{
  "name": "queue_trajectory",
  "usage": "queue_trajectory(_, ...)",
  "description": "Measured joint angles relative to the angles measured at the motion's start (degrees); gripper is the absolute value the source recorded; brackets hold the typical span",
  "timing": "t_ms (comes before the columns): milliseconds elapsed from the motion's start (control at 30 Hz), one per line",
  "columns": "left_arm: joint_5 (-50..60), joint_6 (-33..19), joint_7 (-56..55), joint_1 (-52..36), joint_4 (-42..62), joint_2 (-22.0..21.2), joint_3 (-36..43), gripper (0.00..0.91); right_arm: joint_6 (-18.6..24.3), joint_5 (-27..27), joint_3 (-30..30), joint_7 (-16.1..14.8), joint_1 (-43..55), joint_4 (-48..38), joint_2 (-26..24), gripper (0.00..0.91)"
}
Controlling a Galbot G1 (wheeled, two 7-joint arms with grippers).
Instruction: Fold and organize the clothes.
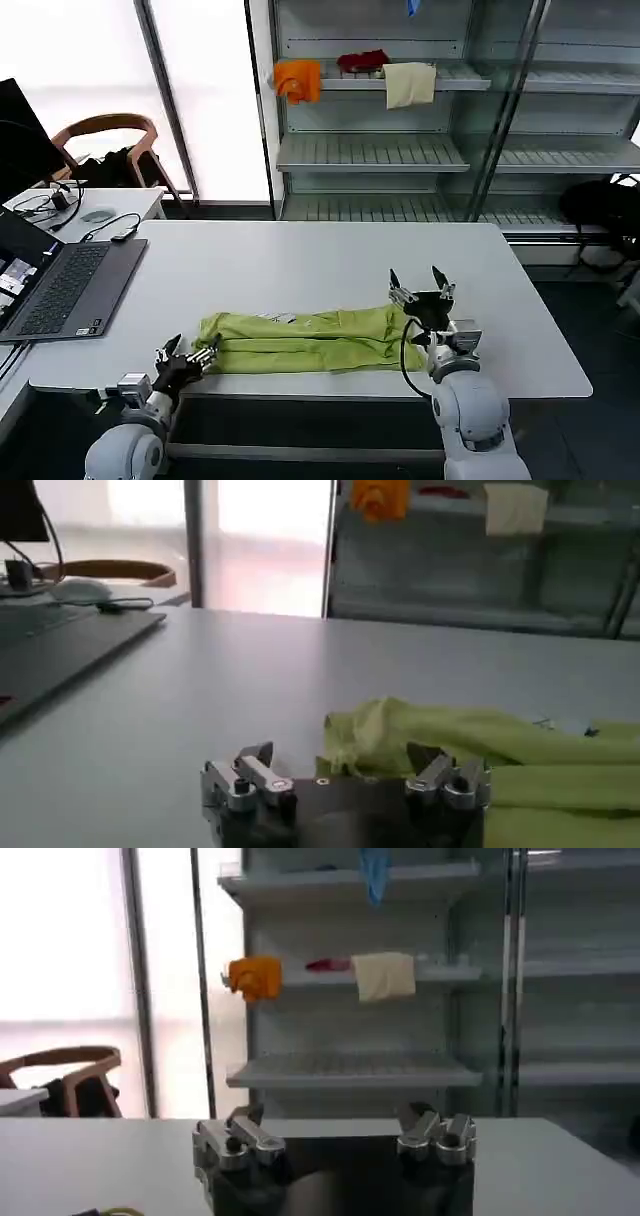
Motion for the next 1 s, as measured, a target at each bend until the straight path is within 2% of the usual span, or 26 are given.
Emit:
queue_trajectory(33, -0.03, -0.14, -0.21, 0.04, 0.04, -0.19, 0.1, 0.0, 0.11, 0.02, 0.07, 0.02, 0.07, -0.13, -0.01, 0.907)
queue_trajectory(600, 0.65, -1.89, -0.77, 0.63, -0.47, -1.79, 1.53, 0.0, 1.33, -0.33, 0.47, -0.05, 0.8, -1.23, -0.07, 0.907)
queue_trajectory(1000, 5.74, -4.65, 1.51, 0.46, -0.93, -0.43, -1.44, 0.0, 1.79, -0.18, 1.66, -0.02, 0.9, -2.06, -0.46, 0.907)
